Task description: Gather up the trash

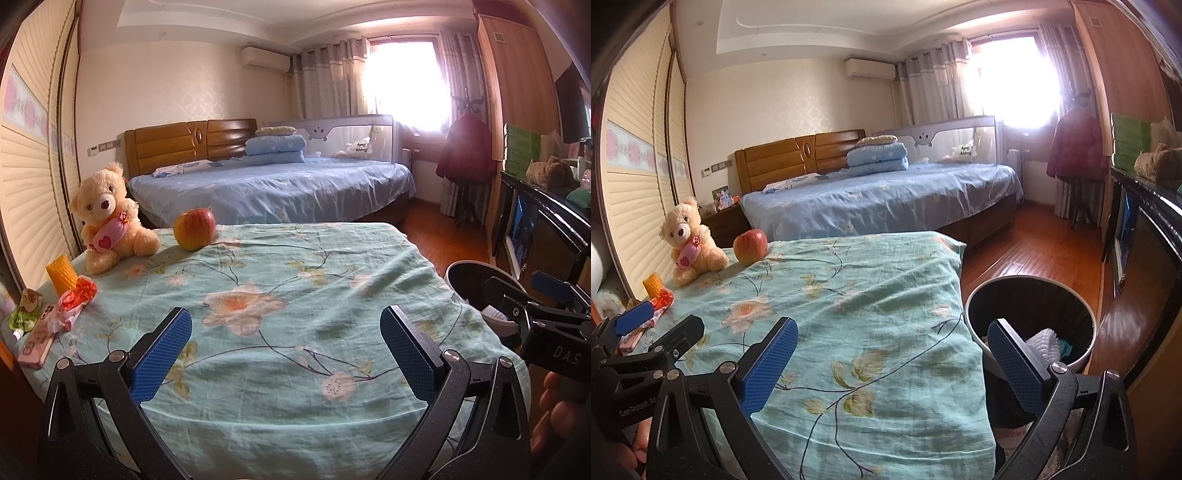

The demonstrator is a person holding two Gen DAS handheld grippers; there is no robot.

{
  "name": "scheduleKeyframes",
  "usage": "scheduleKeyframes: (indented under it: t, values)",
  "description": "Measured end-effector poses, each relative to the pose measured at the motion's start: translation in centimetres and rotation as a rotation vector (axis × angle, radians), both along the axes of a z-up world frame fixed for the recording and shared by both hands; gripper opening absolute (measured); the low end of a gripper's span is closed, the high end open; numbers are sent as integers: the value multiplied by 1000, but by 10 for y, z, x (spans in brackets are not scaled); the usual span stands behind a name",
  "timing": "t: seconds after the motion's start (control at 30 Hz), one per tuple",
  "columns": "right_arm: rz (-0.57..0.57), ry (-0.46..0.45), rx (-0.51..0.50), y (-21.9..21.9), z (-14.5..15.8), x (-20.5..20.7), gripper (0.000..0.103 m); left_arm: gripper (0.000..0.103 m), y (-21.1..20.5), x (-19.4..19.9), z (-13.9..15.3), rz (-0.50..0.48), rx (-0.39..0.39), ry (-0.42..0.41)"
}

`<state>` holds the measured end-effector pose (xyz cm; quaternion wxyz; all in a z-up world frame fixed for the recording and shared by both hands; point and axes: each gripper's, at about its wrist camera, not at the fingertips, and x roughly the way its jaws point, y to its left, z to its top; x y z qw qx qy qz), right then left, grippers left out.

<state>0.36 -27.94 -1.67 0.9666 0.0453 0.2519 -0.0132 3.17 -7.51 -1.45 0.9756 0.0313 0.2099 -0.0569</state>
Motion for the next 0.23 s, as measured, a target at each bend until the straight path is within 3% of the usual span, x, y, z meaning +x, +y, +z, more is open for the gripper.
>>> scheduleKeyframes:
  t: [0.23]
  values:
    - [4,51,5,1,-10,14,103,103,3,10,-3,1,-11,24]
